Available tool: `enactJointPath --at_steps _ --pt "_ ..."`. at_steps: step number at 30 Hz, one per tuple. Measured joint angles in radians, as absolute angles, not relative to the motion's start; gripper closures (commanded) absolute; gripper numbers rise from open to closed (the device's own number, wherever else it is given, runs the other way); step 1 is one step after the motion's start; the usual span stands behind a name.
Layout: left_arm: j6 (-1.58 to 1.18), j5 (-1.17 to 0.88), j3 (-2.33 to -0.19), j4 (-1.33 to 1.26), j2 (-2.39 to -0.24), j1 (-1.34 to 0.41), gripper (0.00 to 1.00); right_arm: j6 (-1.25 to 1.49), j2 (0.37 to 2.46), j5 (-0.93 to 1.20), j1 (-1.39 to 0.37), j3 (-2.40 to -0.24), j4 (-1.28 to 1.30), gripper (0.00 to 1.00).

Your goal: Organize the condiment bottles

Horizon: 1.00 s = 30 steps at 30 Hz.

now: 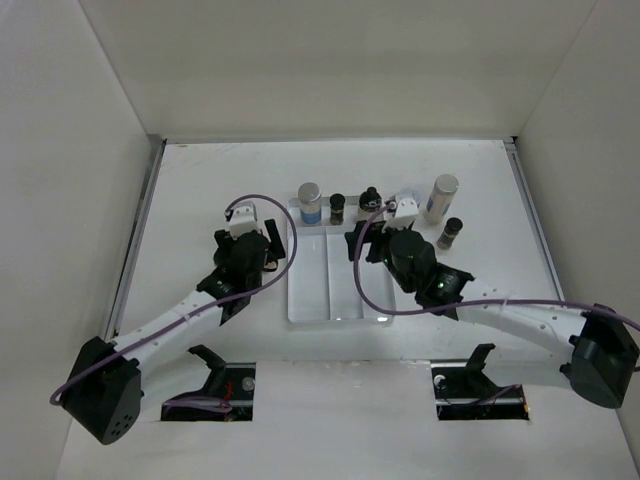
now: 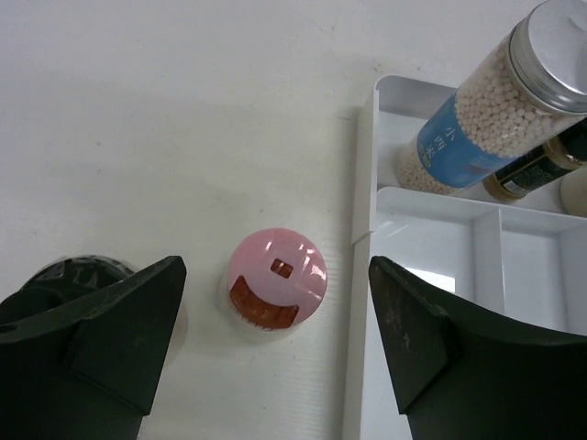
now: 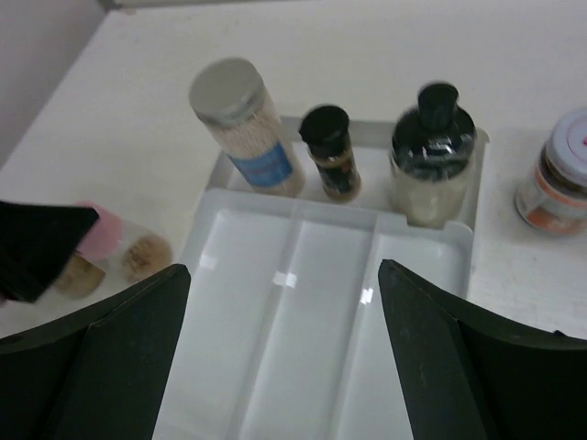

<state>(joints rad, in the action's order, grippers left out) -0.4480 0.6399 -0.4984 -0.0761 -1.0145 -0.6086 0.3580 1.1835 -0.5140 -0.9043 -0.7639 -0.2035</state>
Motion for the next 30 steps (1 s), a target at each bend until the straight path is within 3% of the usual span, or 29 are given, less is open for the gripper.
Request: enactJointPath --at_steps 7,9,12,14,24,30 --pt "-0.441 0.616 -0.527 -0.131 -1.141 -0.590 0.34 0.383 1.068 -0.518 -0.896 -0.645 -0.204 0.09" --pt "-0.440 0.616 -0.529 -0.142 -1.174 -0.589 0.42 0.386 1.029 -0.519 -0.888 -0.639 -0.213 0.10" --pt "-0.439 0.616 -0.529 -0.155 -1.201 -0.588 0.62 0.390 0.990 -0.519 -0.870 -0.632 -0.226 0.11" --pt "-0.435 0.617 -0.529 -0.157 -1.201 -0.588 0.67 0.390 0.977 -0.520 -0.862 -0.624 -0.236 0.11" --pt "-0.426 0.653 -0.600 -0.167 -1.046 -0.678 0.69 0.402 0.968 -0.519 -0.814 -0.573 -0.247 0.12" --pt "-0.426 0.654 -0.677 -0.225 -1.127 -0.772 0.68 0.415 0.956 -0.519 -0.778 -0.562 -0.254 0.12"
